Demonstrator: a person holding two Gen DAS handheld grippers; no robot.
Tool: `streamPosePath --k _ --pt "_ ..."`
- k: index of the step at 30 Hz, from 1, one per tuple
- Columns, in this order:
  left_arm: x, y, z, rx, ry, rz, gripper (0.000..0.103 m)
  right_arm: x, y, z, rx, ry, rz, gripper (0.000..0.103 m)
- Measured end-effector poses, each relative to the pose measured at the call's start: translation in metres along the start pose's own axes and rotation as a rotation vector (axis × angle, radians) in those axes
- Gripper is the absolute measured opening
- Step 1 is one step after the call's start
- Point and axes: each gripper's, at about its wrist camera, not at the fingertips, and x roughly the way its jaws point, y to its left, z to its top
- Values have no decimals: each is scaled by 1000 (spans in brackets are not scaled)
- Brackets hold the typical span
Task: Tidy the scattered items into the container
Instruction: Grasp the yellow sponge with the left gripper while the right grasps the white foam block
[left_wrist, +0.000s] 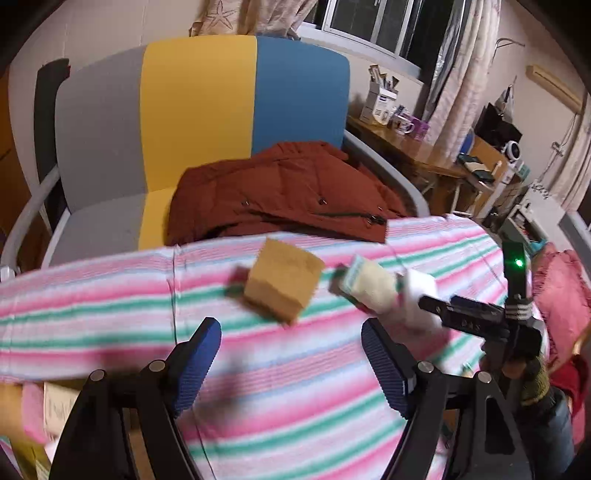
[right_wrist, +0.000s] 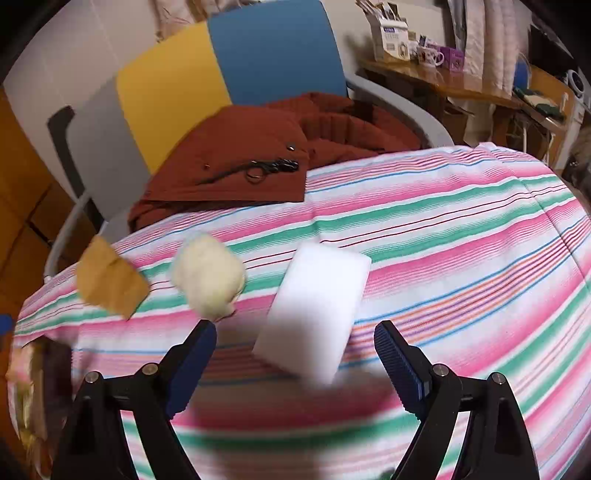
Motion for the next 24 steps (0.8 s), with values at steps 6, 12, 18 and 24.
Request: streamPosePath --k 6,12,18,24 --pt "33 -1 22 49 -9 34 84 24 -1 9 10 38 -16 88" --pt "56 -16 26 188 -64 96 89 38 -5 2 8 68 -7 88" --pt "72 -16 27 243 -47 52 93 41 -1 0 -26 65 -12 91" --pt "92 -20 22 281 7 49 96 42 2 -2 -44 59 -21 94"
